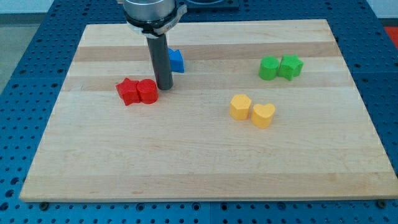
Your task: Push the blue triangle and the blue cube up a bit
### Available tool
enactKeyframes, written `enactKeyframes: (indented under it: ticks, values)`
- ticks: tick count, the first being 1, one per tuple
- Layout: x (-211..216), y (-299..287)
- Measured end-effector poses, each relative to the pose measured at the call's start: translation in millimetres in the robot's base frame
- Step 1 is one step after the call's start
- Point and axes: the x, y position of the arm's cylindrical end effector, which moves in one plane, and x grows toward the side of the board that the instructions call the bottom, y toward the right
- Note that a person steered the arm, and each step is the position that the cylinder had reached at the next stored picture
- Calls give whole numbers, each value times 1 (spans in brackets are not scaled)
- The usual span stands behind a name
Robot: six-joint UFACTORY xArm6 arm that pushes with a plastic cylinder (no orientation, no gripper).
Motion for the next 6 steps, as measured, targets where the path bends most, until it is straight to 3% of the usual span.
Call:
enactKeyframes:
  ticks: [4, 5, 6]
  values:
    - [-13, 1]
    - [-48, -10]
    - [-61, -59]
